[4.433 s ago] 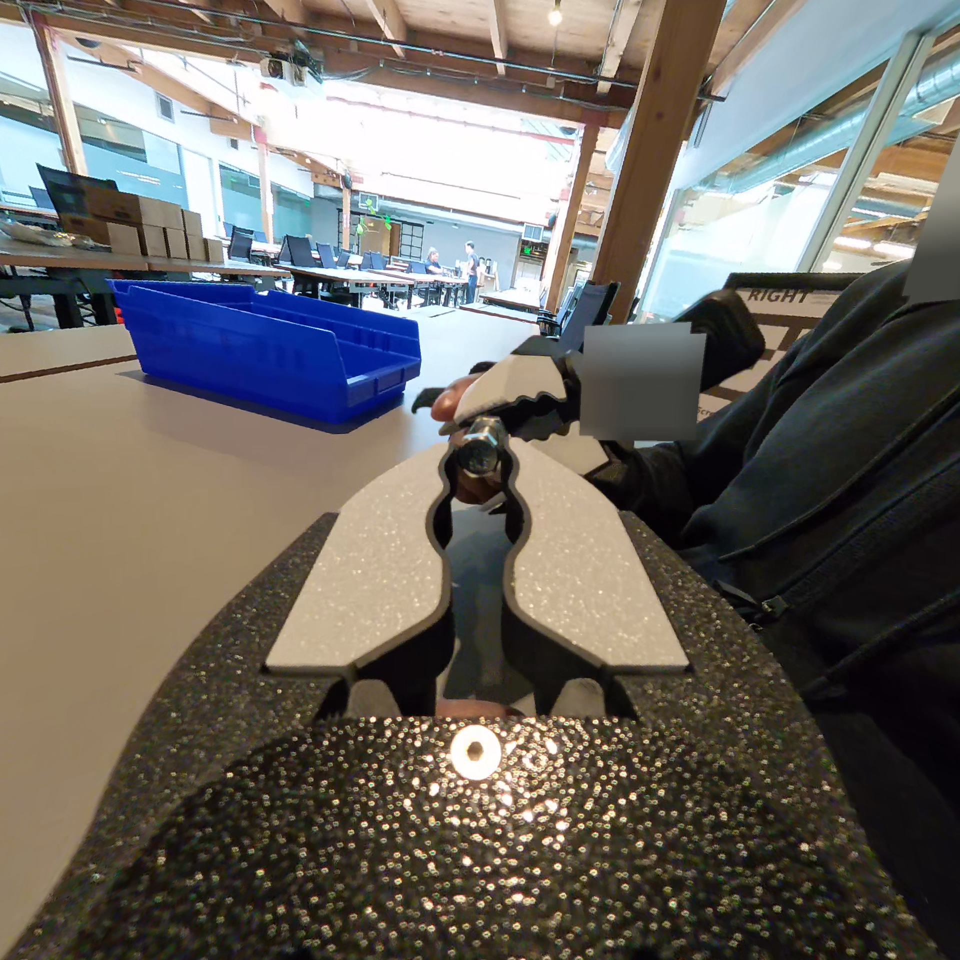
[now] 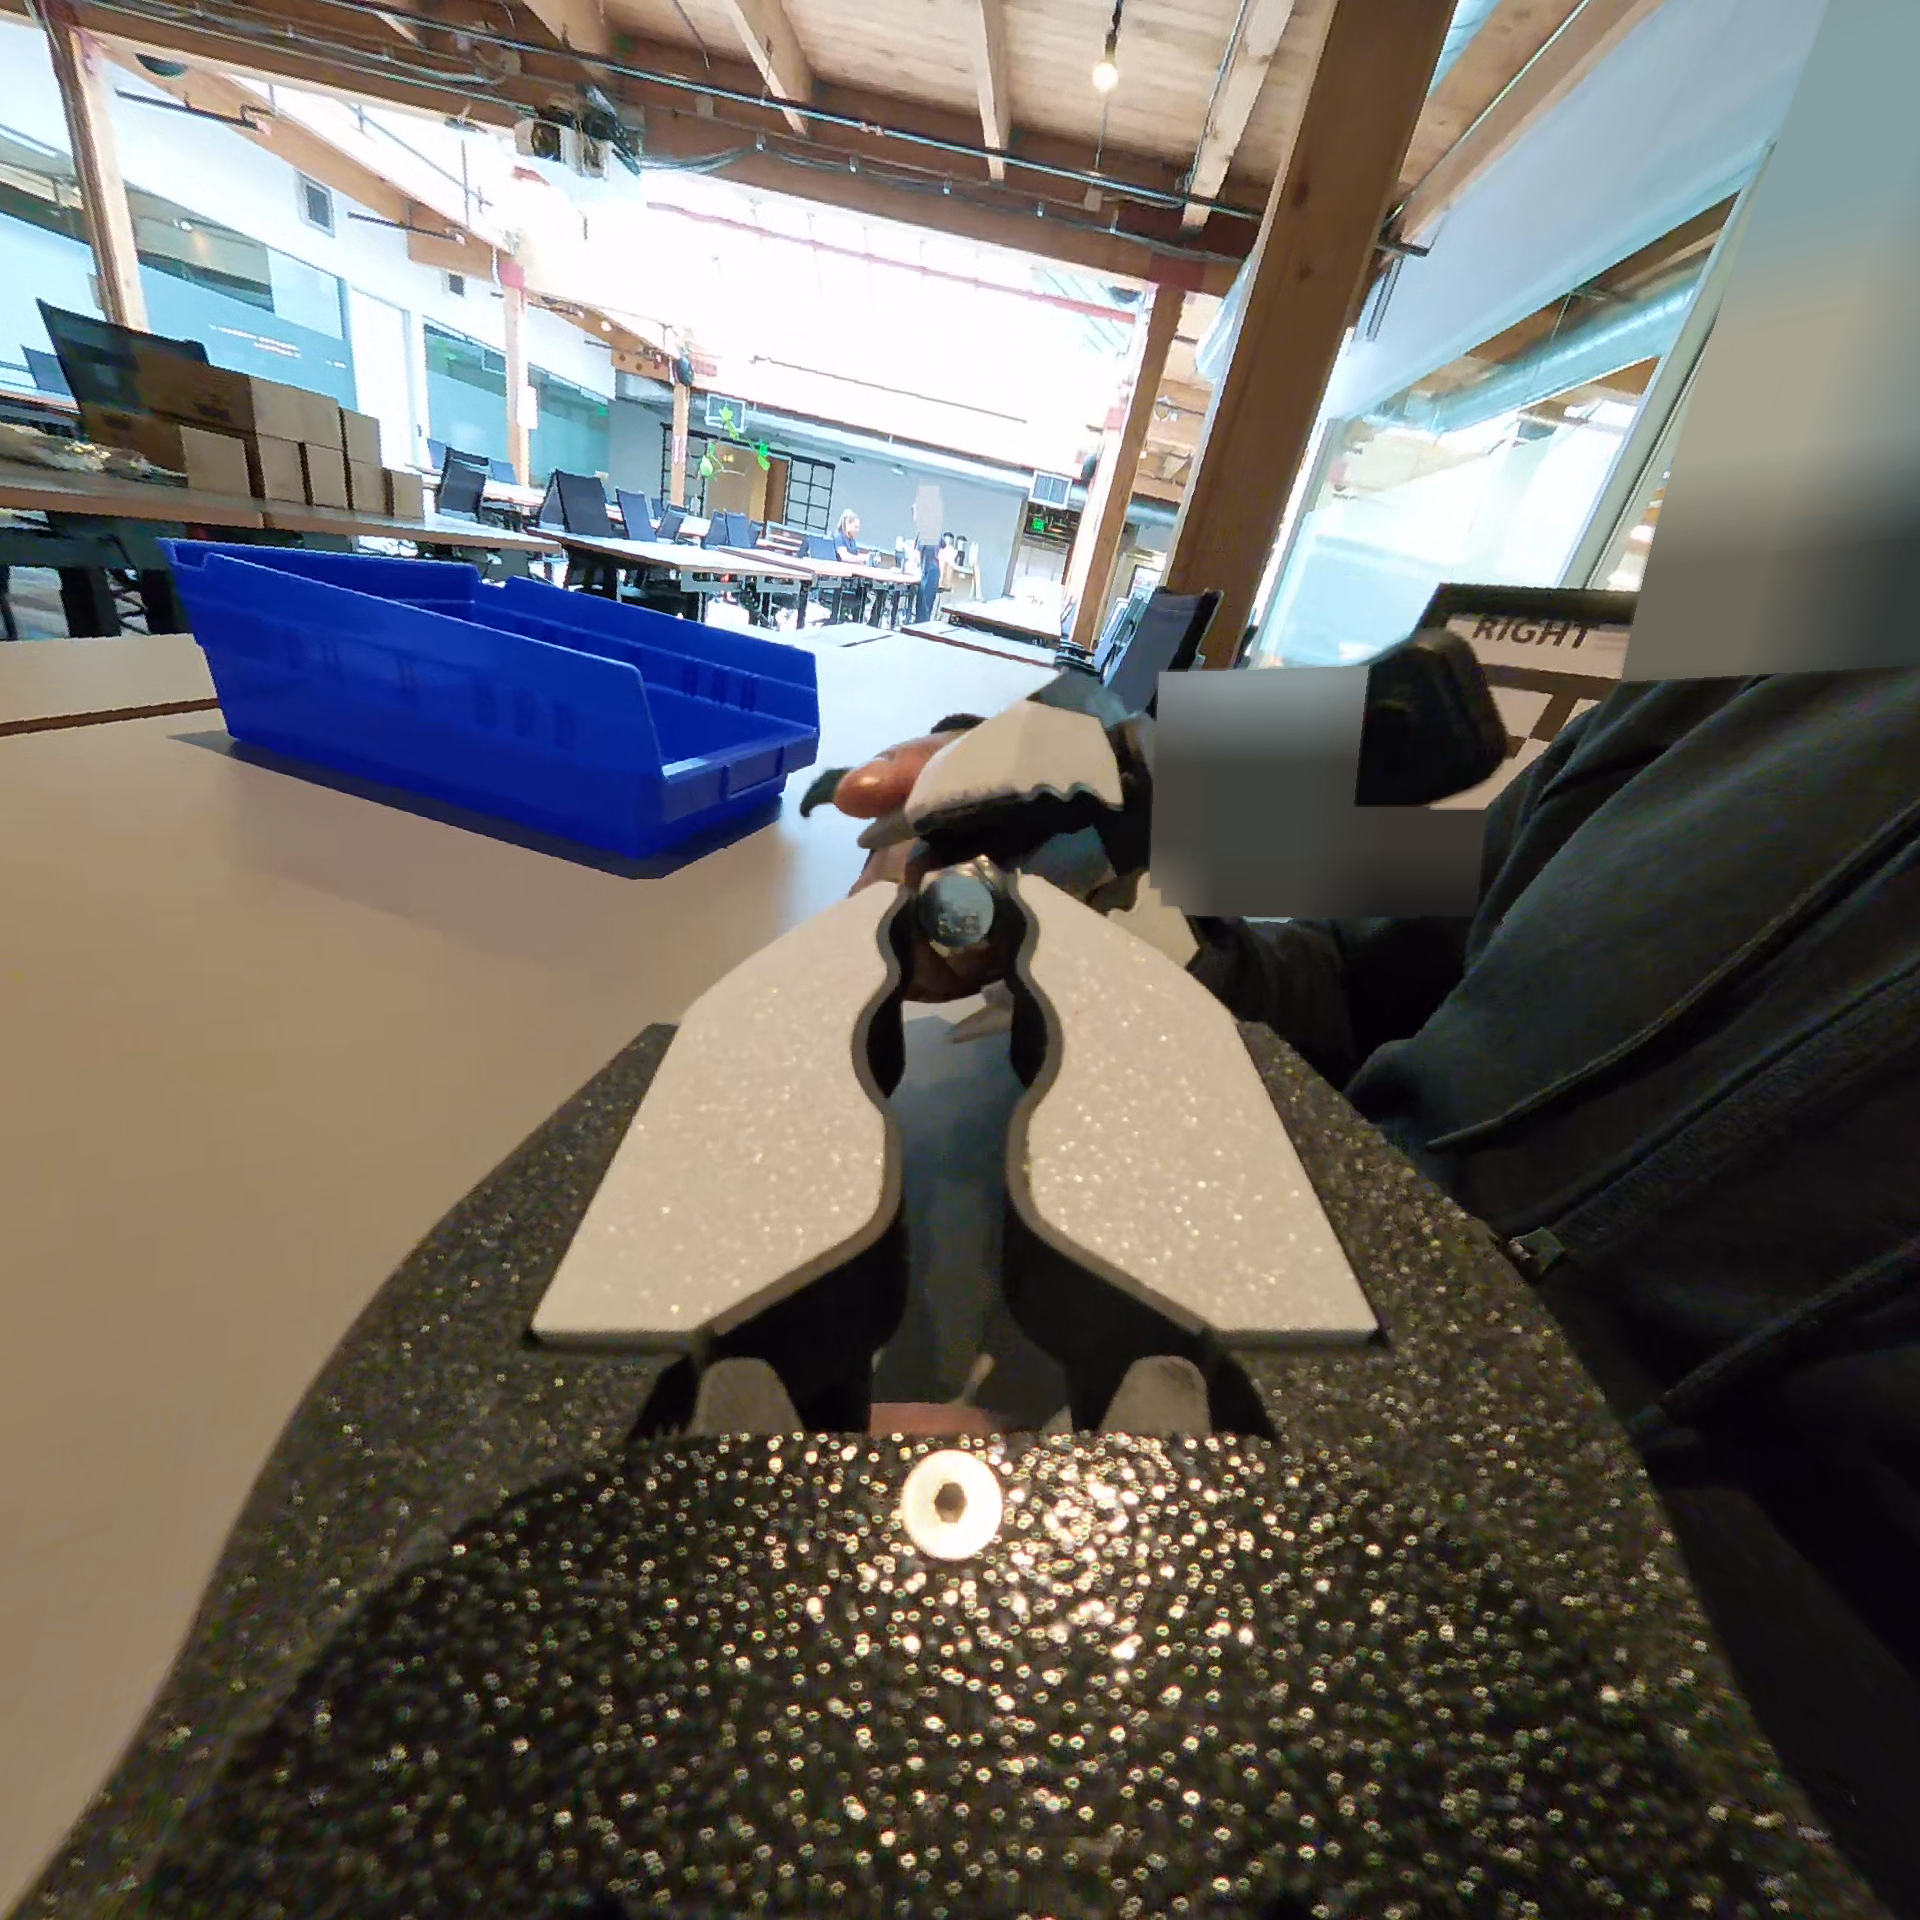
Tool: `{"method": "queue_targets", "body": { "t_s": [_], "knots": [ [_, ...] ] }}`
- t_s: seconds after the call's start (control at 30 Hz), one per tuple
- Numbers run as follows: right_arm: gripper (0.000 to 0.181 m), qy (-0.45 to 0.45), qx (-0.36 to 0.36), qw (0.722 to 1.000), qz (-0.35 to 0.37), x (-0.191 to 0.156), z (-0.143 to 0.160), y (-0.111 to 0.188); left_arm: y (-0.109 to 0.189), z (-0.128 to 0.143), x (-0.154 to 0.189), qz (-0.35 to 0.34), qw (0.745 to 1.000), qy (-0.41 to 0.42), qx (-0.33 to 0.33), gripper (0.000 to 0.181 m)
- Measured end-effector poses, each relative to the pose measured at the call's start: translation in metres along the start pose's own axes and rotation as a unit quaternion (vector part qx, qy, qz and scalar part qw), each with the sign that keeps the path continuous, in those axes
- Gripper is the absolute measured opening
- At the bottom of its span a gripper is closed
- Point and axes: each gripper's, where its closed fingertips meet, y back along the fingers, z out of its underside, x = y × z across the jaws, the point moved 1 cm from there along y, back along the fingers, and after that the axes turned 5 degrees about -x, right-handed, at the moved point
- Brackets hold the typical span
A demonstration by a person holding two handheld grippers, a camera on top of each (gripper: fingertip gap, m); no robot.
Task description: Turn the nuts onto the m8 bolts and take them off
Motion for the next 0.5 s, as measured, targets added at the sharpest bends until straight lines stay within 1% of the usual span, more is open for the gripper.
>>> {"method": "queue_targets", "body": {
  "t_s": [0.07, 0.13, 0.2, 0.23, 0.27, 0.3, 0.33, 0.37, 0.4, 0.43, 0.5],
  "knots": [
    [0.014, 0.029, -0.013, 0.999, 0.016, -0.0015, 0.0027, -0.0025, -0.0011, 0.0012, 0.0002, 0.000, 1.000, -0.001, -0.005, 0.015],
    [0.014, 0.008, -0.020, 1.000, 0.005, -0.0024, 0.0049, -0.0037, -0.0012, 0.0013, -0.0008, -0.003, 1.000, 0.001, -0.006, 0.015],
    [0.014, -0.077, -0.016, 0.996, -0.038, -0.0030, 0.0044, -0.0027, -0.0019, 0.0018, 0.0003, -0.003, 1.000, -0.004, -0.008, 0.015],
    [0.014, -0.137, -0.012, 0.988, -0.071, -0.0038, 0.0039, -0.0019, -0.0022, 0.0022, 0.0012, -0.002, 1.000, -0.008, -0.010, 0.015],
    [0.014, -0.205, -0.005, 0.973, -0.108, -0.0049, 0.0028, -0.0007, -0.0026, 0.0026, 0.0027, 0.000, 1.000, -0.012, -0.011, 0.015],
    [0.014, -0.278, 0.004, 0.949, -0.148, -0.0061, 0.0015, 0.0009, -0.0031, 0.0032, 0.0043, 0.002, 1.000, -0.018, -0.013, 0.015],
    [0.014, -0.347, 0.012, 0.919, -0.186, -0.0066, 0.0004, 0.0023, -0.0036, 0.0037, 0.0051, 0.002, 1.000, -0.022, -0.016, 0.015],
    [0.014, -0.400, 0.017, 0.892, -0.211, -0.0058, 0.0000, 0.0031, -0.0041, 0.0039, 0.0047, -0.001, 1.000, -0.023, -0.016, 0.015],
    [0.015, -0.423, 0.020, 0.879, -0.220, -0.0045, 0.0002, 0.0031, -0.0037, 0.0031, 0.0038, -0.004, 1.000, -0.022, -0.013, 0.015],
    [0.020, -0.415, 0.021, 0.885, -0.209, -0.0024, 0.0003, 0.0028, -0.0026, 0.0021, 0.0029, -0.004, 1.000, -0.017, -0.009, 0.015],
    [0.025, -0.338, 0.026, 0.927, -0.160, 0.0013, -0.0016, 0.0035, 0.0009, -0.0015, 0.0001, -0.004, 1.000, -0.006, 0.007, 0.015]
  ]
}}
